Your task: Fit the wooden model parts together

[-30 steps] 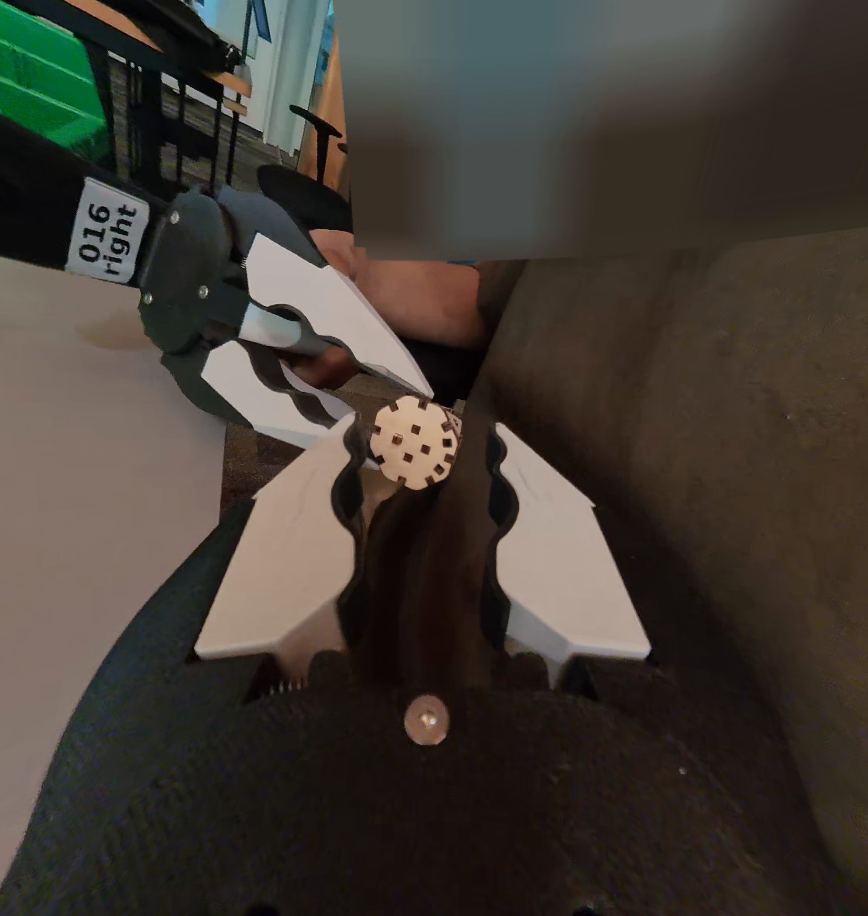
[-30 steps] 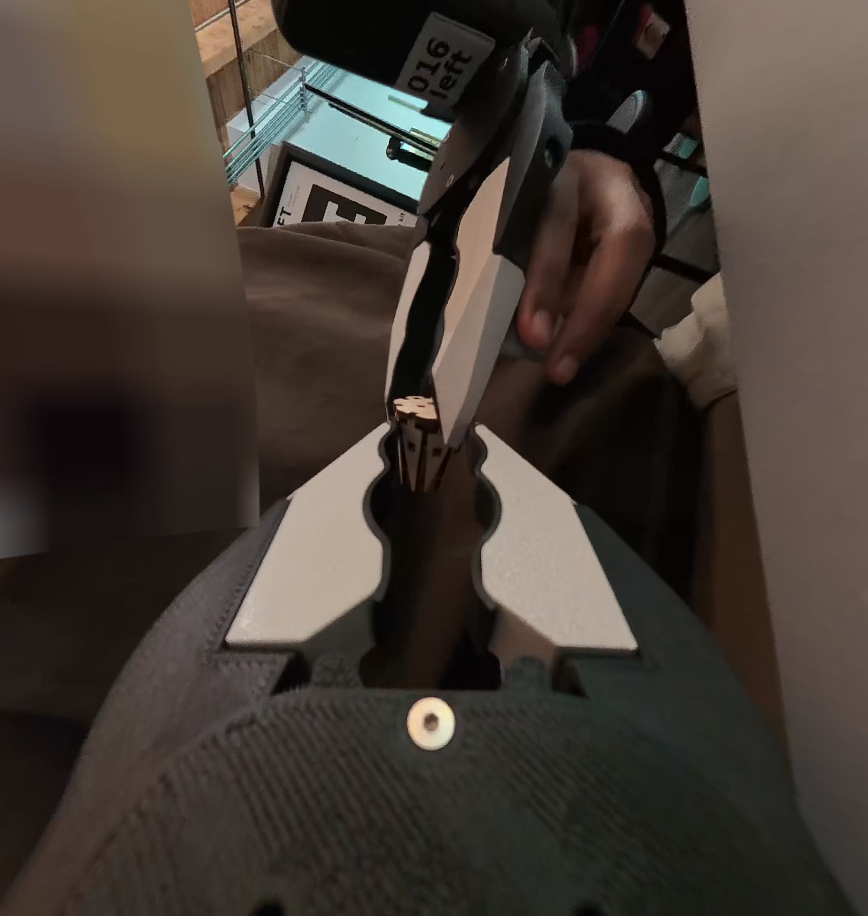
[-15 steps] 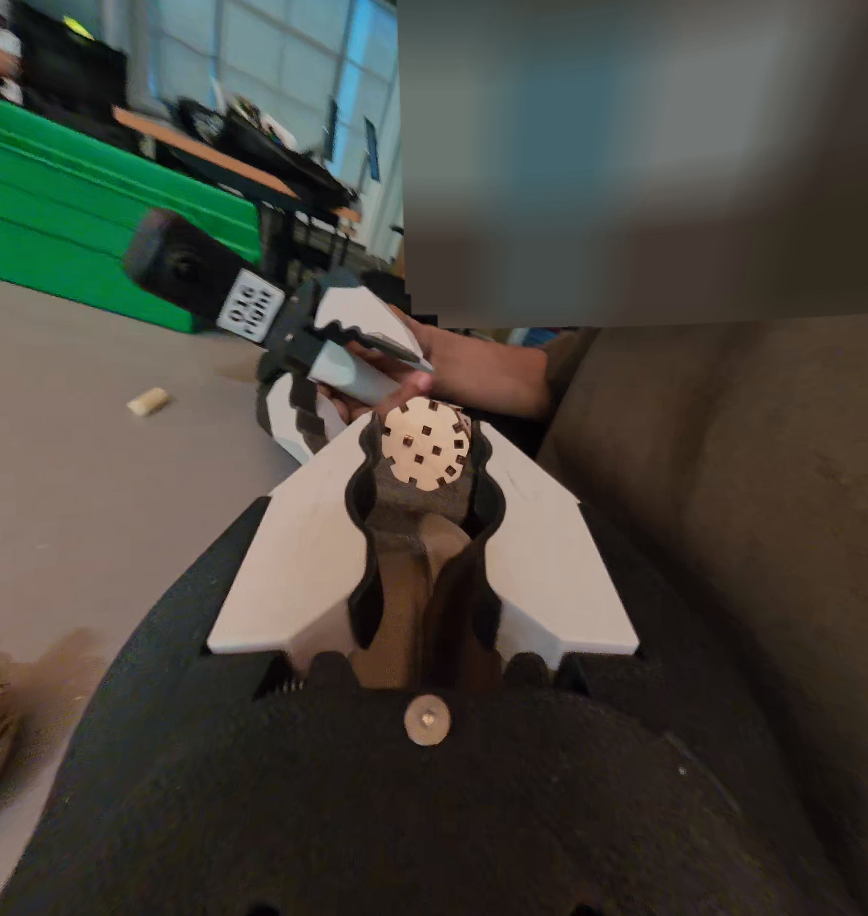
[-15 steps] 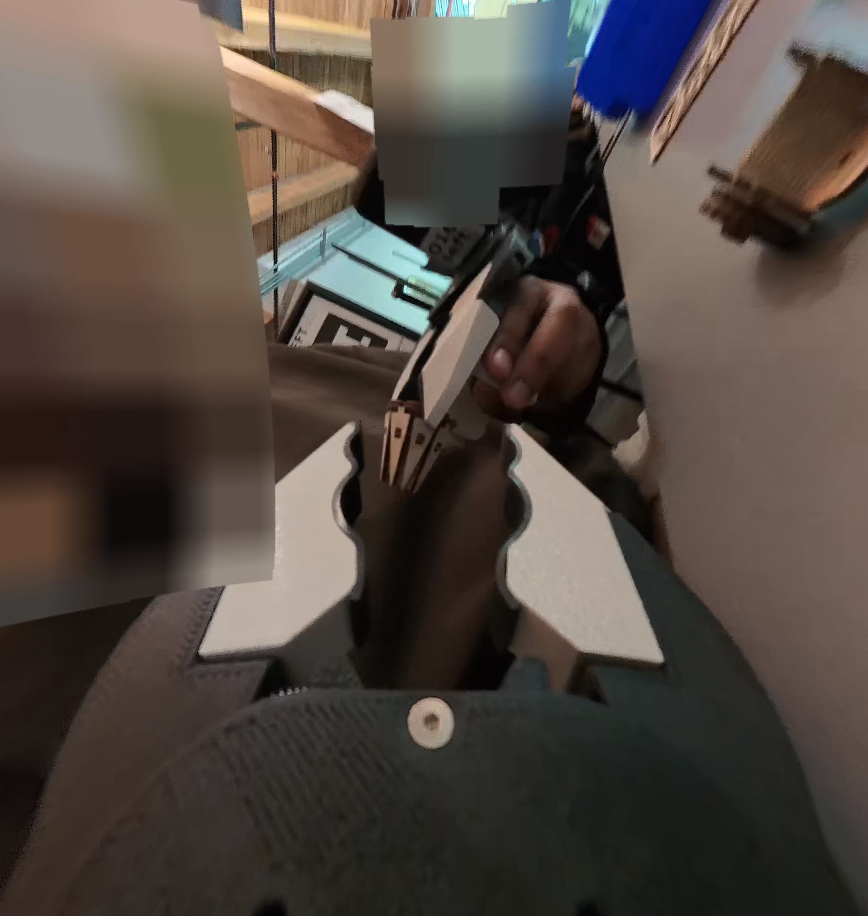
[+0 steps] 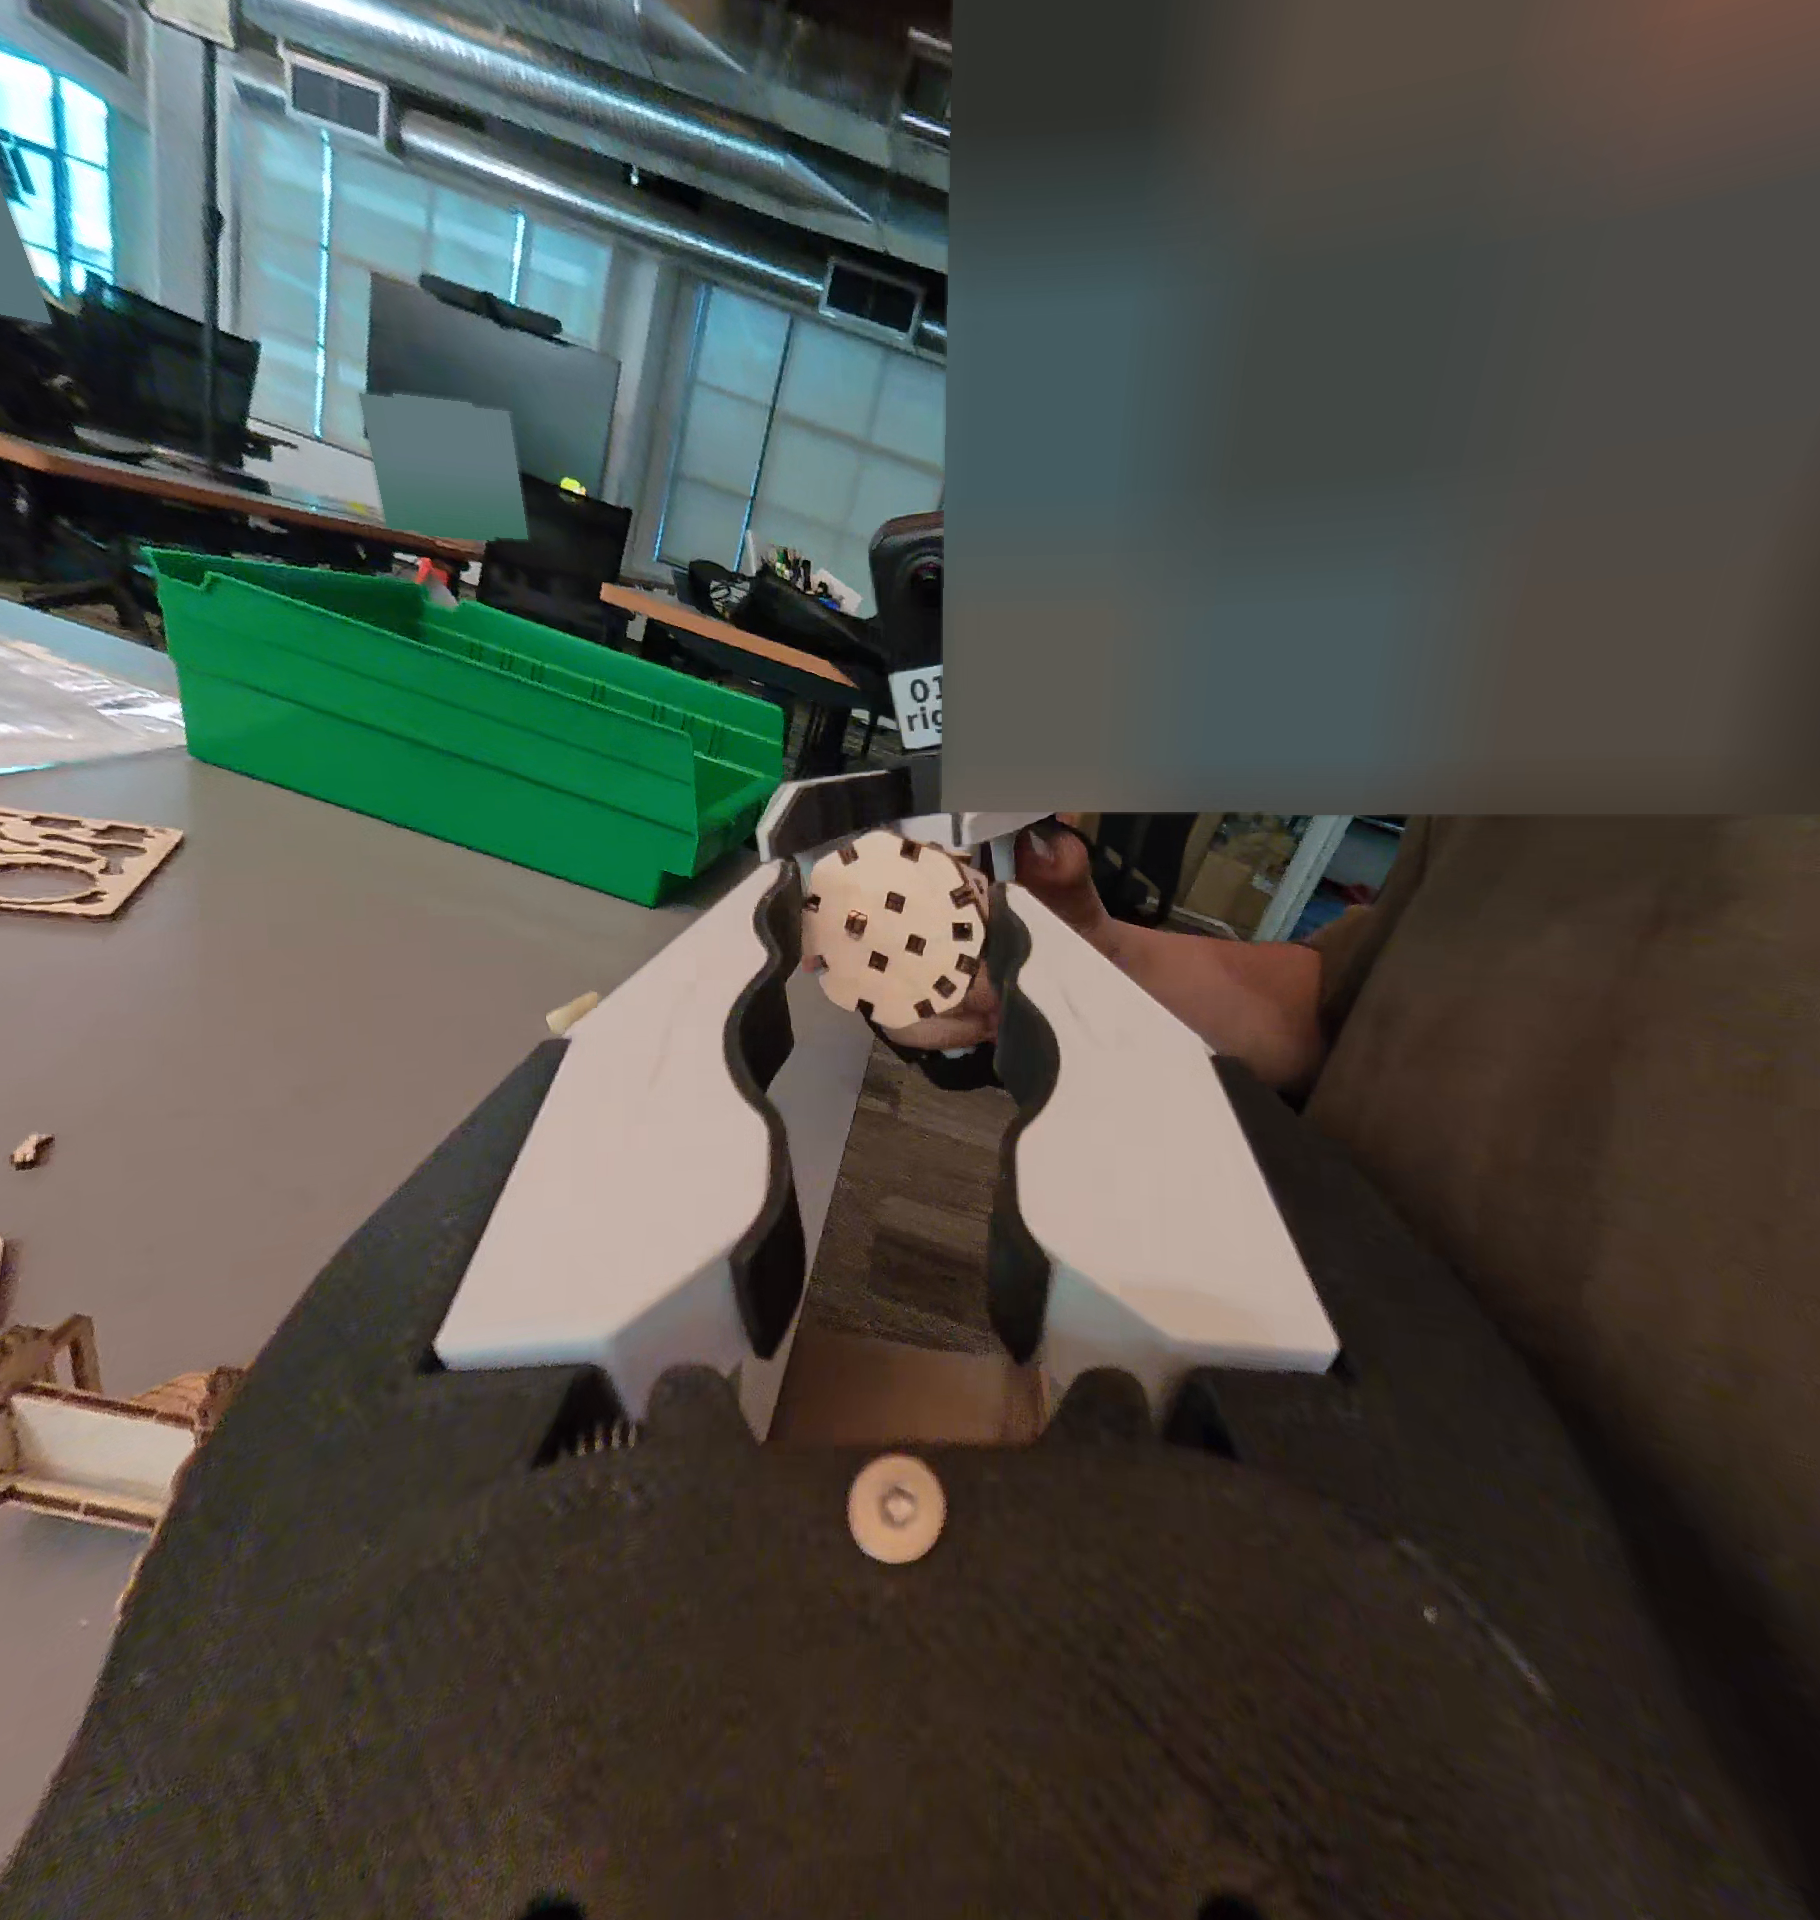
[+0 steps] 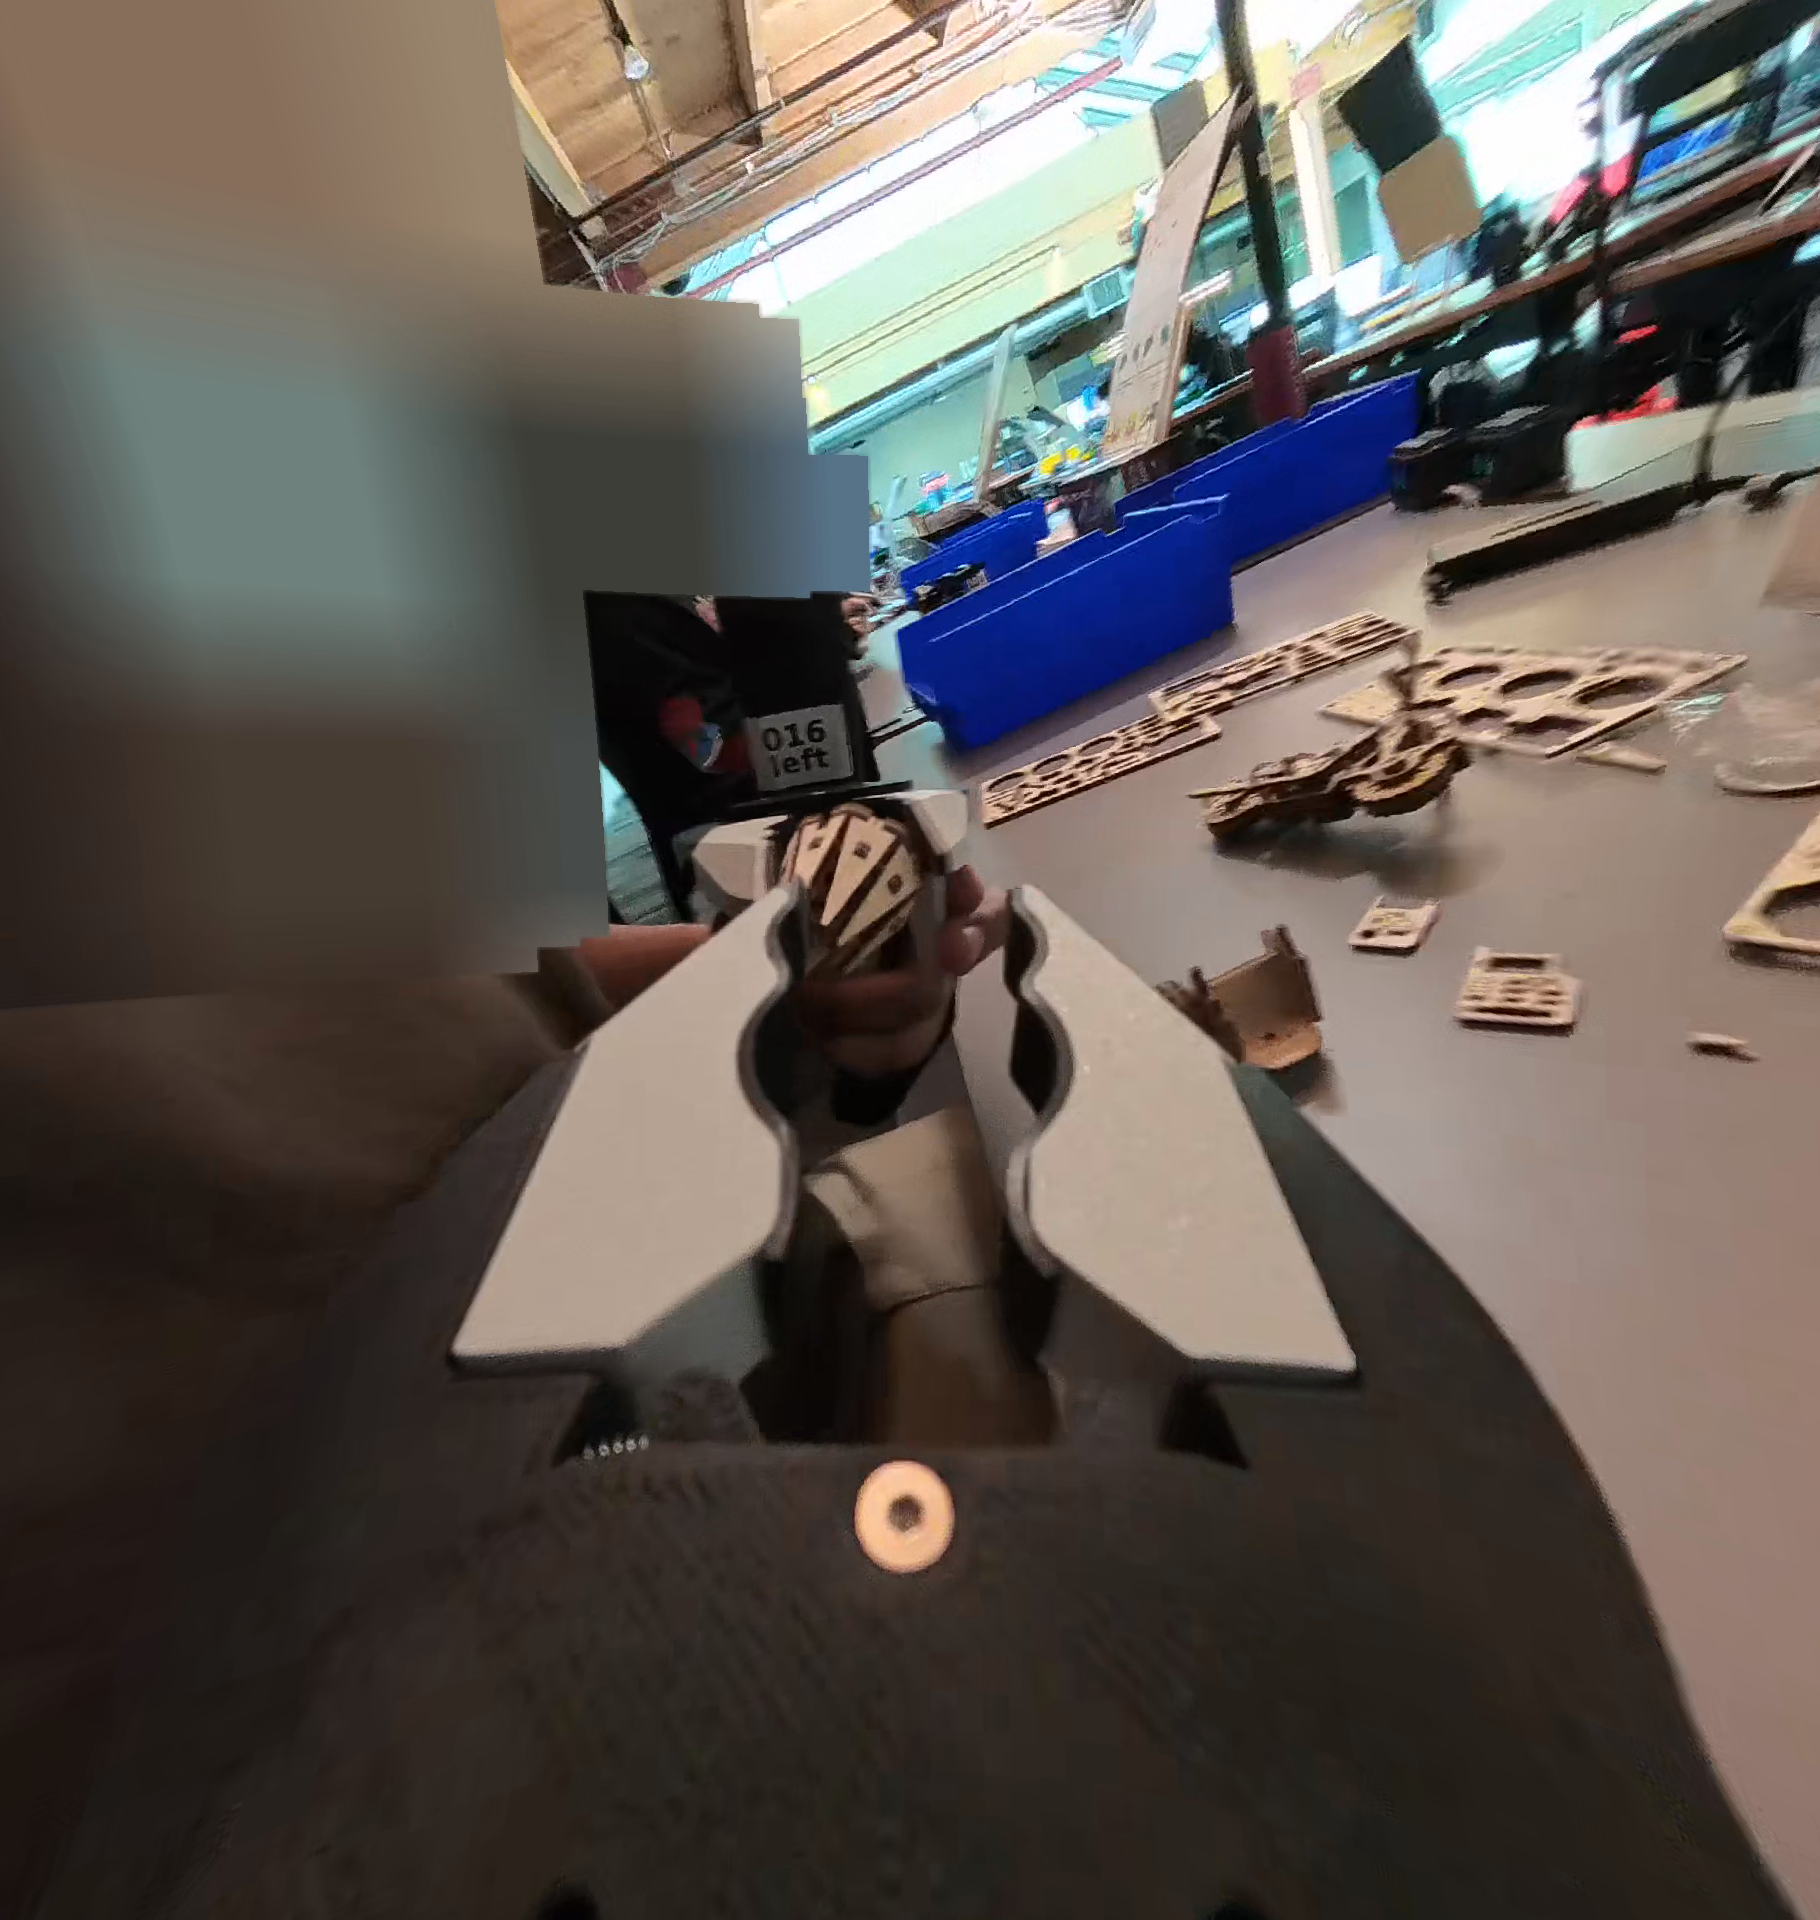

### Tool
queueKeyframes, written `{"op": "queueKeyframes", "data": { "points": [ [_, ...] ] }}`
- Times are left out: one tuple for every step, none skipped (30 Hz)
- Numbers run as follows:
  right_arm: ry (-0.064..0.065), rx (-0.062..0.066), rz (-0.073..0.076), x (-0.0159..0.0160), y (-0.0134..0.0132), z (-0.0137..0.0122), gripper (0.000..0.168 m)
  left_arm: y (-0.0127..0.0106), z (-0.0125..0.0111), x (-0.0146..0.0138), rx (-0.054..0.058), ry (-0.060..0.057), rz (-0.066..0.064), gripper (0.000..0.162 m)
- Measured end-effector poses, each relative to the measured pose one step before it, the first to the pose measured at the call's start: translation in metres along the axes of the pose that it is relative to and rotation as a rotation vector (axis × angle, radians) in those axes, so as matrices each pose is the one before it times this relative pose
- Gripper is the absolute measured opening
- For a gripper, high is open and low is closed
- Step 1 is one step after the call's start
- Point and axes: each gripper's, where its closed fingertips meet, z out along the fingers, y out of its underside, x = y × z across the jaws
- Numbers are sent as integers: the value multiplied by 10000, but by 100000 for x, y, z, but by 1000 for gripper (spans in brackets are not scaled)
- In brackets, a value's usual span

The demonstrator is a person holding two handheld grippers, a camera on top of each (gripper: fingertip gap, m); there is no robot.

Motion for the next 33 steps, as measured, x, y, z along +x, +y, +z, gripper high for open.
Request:
{"op": "queueKeyframes", "data": {
  "points": [
    [-332, -17, 478, -279, 196, 244, 37, 54, 27, 103, -21, 43, 11, 33],
    [-286, 50, 517, -124, 131, 215, 38, 39, 39, 39, -15, 4, -13, 33],
    [-247, 102, 461, -70, 42, 161, 39, -4, 22, 32, 12, -9, 23, 33],
    [-192, 115, 380, 5, -20, 110, 37, 8, 12, 108, -12, 32, 39, 33],
    [-128, 77, 298, 44, -3, 73, 32, 16, 14, 84, -25, 12, 32, 33],
    [-163, 42, 191, -56, 17, 45, 27, -18, 11, 81, 1, 18, 27, 33],
    [-112, 7, 133, -30, 55, 27, 22, 1, 3, 26, -4, -6, 21, 33],
    [-32, 9, 105, 40, 20, 14, 22, 29, -10, -32, -16, -25, 26, 33],
    [15, 3, 51, 68, 18, -10, 22, 21, -11, -48, -4, -21, 7, 33],
    [18, 7, -2, 34, -8, -19, 23, 3, -8, -22, 6, 10, -33, 33],
    [46, -11, -8, 54, -1, -18, 26, -16, 2, -17, 8, 5, -30, 33],
    [50, -36, -3, 78, 41, 10, 26, -18, 2, -17, 10, -8, -2, 33],
    [-4, -7, 3, 9, 8, -8, 27, 19, 5, -5, -11, -1, 10, 33],
    [-70, 38, 29, -97, -55, -14, 30, 16, 6, -53, 2, -33, -5, 33],
    [-134, 65, 66, -174, -90, -19, 35, -12, -8, -33, 14, -6, -9, 33],
    [-119, 52, 76, -152, -75, -9, 35, -11, -6, -22, 11, 3, -25, 33],
    [4, -30, 53, 38, 48, 20, 35, -14, -8, -39, 6, -10, -21, 33],
    [83, -115, -20, 141, 194, 29, 31, -36, -6, 6, 23, 0, -5, 33],
    [59, -76, -68, 71, 140, 37, 30, 28, -11, 8, -13, 9, 1, 33],
    [42, 8, -19, 31, -34, -13, 29, 16, -13, -87, 4, -48, -6, 33],
    [5, -15, -27, -19, -8, -14, 28, -3, 7, -27, 7, -14, -12, 33],
    [-7, -15, -24, -29, 12, -10, 27, 27, 9, 9, -6, 9, -17, 33],
    [-18, -7, 0, -34, 1, -17, 26, 18, 8, -34, -2, -13, -12, 33],
    [-14, -6, 12, -12, 19, -16, 25, 21, 10, -7, 1, -5, -4, 33],
    [0, -10, 16, 14, 32, -6, 25, 34, 4, 24, -9, 14, -11, 33],
    [-3, -16, 16, 7, 34, 5, 25, 2, 8, 0, -1, -4, -15, 33],
    [-2, -32, -2, -10, 60, 15, 24, -16, 4, -11, 15, -4, -8, 33],
    [5, -29, -10, -5, 54, 26, 23, -3, 2, 29, 2, 13, -15, 33],
    [-3, -3, 1, -25, -1, 17, 23, 5, -6, 10, 1, 7, -16, 33],
    [-11, 36, -7, -46, -65, 4, 22, -6, -3, 22, 11, 11, -7, 33],
    [8, 36, -35, -36, -63, -2, 21, -17, 28, 74, 0, 36, 7, 33],
    [7, 3, -43, -34, -36, -1, 23, -5, 33, 69, -10, 22, 13, 33],
    [16, 14, -41, -25, -70, -21, 30, 25, 31, 16, -27, -17, 34, 33]
  ]
}}
